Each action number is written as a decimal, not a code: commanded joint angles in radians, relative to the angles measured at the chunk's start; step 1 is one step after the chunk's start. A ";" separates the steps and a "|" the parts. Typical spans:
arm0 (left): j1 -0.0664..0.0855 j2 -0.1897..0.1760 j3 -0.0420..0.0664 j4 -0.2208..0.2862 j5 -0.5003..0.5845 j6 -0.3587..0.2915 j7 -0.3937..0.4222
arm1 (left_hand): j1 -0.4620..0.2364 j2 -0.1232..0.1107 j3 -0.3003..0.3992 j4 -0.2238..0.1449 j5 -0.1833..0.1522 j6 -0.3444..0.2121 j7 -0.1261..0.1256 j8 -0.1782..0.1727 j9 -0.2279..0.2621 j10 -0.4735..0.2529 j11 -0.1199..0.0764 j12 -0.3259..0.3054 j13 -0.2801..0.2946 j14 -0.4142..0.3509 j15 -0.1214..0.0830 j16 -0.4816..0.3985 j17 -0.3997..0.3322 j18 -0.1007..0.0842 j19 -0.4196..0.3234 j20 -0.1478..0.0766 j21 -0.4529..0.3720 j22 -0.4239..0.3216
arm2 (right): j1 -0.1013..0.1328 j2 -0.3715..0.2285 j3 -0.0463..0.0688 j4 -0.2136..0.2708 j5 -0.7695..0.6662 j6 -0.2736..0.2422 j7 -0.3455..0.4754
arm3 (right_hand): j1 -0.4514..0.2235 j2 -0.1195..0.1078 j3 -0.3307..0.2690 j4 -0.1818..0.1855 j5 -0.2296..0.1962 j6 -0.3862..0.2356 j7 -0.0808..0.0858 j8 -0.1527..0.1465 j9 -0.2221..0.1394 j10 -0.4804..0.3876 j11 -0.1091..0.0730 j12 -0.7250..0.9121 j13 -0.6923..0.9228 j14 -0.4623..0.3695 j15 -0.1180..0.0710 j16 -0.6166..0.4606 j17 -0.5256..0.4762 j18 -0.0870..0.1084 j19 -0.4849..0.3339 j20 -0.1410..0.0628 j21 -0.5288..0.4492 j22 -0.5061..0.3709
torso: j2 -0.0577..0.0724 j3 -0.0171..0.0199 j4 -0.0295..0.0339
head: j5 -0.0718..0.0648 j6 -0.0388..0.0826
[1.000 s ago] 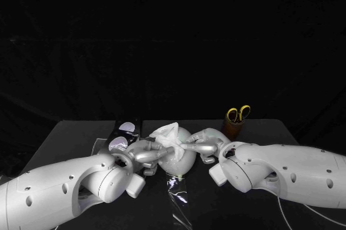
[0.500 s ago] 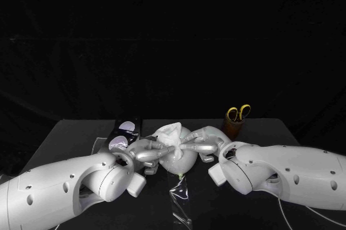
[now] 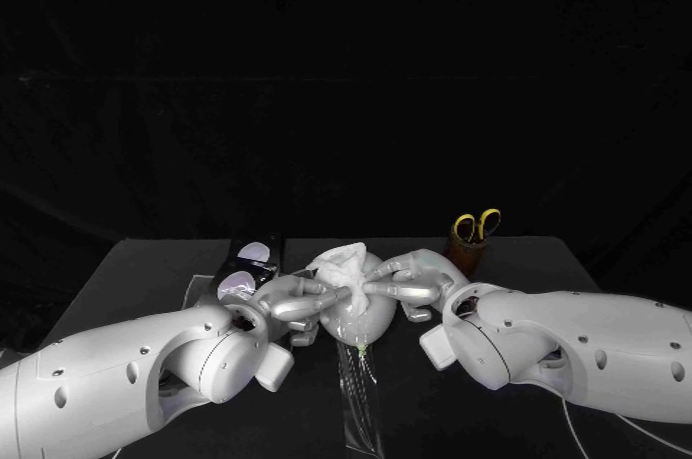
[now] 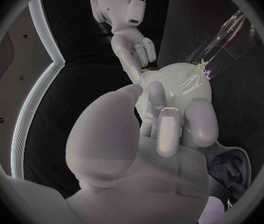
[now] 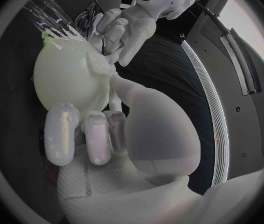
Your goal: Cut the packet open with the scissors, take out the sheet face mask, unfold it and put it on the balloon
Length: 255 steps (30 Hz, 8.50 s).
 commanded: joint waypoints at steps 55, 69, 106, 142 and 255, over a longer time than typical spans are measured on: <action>0.000 0.001 0.001 0.000 0.033 0.006 0.029 | -0.007 -0.003 -0.008 -0.002 -0.005 0.004 -0.001 -0.006 -0.004 -0.002 0.000 -0.003 0.003 0.059 0.005 0.000 0.084 -0.008 0.001 0.001 0.003 0.016 | -0.002 0.037 0.000 -0.012 -0.255 -0.072 -0.143 | -0.027 0.006 -0.025 0.023 0.005 0.009 -0.002 -0.048 0.022 0.106 -0.010 0.003 0.263 0.104 -0.009 0.003 0.263 0.002 -0.013 -0.003 -0.035 0.190 | 0.001 0.0001 0.0005 | -0.004 -0.013; 0.000 0.001 0.001 0.000 0.033 0.005 0.028 | -0.007 0.000 -0.009 -0.002 -0.005 0.013 -0.004 -0.002 -0.003 0.000 -0.002 -0.004 0.003 0.059 0.004 0.000 0.084 -0.008 0.002 0.000 0.004 0.019 | -0.001 0.002 0.002 0.014 0.118 -0.035 0.101 | -0.030 0.030 0.016 0.014 0.005 0.014 0.003 -0.044 0.031 0.106 -0.008 0.003 0.263 0.104 -0.009 0.003 0.263 -0.004 0.001 -0.008 -0.008 0.198 | 0.000 0.0002 -0.0002 | -0.003 0.000; 0.000 0.021 0.001 0.005 0.069 0.017 0.105 | 0.035 -0.014 -0.092 -0.015 -0.249 -0.011 -0.002 -0.019 -0.028 0.006 0.000 -0.021 -0.002 0.061 0.006 0.001 0.094 -0.008 -0.003 0.001 0.006 0.024 | -0.002 0.050 0.003 0.000 0.299 0.007 0.151 | -0.034 0.034 0.018 0.015 0.005 0.015 0.003 -0.043 0.032 0.106 -0.008 0.003 0.263 0.104 -0.009 0.003 0.263 -0.006 0.005 -0.008 0.000 0.201 | 0.001 -0.0006 0.0006 | 0.004 0.028; 0.000 0.026 0.001 -0.002 0.085 -0.013 0.141 | 0.148 0.116 0.022 -0.061 -0.248 0.134 -0.054 0.021 -0.021 0.052 -0.043 -0.012 0.034 0.071 -0.029 0.013 0.131 -0.012 0.008 -0.025 0.015 0.049 | -0.003 0.057 0.003 -0.003 0.299 0.001 0.151 | -0.037 0.036 0.020 0.015 0.005 0.014 0.003 -0.042 0.034 0.106 -0.008 0.003 0.263 0.104 -0.009 0.003 0.263 -0.006 0.004 -0.008 -0.002 0.200 | 0.000 -0.0008 0.0008 | 0.005 0.020; -0.004 -0.112 -0.033 0.060 -0.047 0.467 -0.036 | 0.010 0.034 0.352 -0.214 -0.248 0.118 -0.064 0.116 0.093 0.099 -0.055 -0.069 0.040 0.076 -0.042 0.016 0.152 -0.015 0.013 -0.041 0.022 0.071 | -0.015 -0.275 -0.007 0.137 -0.135 0.109 -0.006 | -0.035 0.026 0.031 -0.008 0.005 0.012 0.002 -0.039 0.042 0.106 -0.008 0.003 0.263 0.104 -0.008 0.003 0.263 -0.005 0.003 -0.008 -0.005 0.199 | -0.002 0.0003 0.0009 | -0.011 -0.060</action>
